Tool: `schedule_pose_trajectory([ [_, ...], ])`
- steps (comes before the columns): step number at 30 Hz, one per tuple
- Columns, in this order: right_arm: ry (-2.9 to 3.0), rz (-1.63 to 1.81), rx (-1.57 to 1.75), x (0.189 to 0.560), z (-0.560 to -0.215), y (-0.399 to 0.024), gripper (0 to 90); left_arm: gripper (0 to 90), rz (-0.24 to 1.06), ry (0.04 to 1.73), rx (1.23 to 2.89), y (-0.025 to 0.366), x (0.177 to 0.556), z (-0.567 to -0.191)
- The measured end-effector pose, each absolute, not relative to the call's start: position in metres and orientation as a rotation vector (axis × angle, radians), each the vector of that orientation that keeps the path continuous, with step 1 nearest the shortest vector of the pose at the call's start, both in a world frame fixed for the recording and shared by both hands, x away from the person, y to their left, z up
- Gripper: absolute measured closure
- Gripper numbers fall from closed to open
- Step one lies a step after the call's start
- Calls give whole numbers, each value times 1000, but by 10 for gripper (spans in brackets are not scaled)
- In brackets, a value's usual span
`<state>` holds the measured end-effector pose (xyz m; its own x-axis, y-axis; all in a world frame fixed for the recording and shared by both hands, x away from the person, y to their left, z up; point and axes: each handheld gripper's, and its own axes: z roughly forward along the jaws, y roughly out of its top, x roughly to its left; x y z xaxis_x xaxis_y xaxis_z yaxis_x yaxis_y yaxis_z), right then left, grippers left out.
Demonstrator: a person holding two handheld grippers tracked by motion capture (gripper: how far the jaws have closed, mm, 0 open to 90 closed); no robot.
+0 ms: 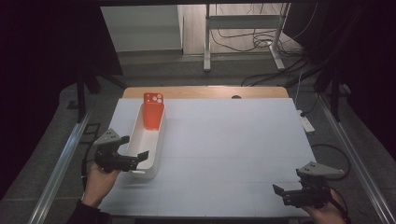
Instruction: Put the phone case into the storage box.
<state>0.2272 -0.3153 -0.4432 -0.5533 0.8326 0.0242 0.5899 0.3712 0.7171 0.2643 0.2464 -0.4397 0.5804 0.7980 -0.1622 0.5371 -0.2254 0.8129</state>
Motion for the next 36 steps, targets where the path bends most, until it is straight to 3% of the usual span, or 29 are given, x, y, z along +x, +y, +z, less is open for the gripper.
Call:
schedule_pose_trajectory([
  [36,2294,984,1243,227,-443,-315,0,5,421,1117,1884,265,212,-446],
])
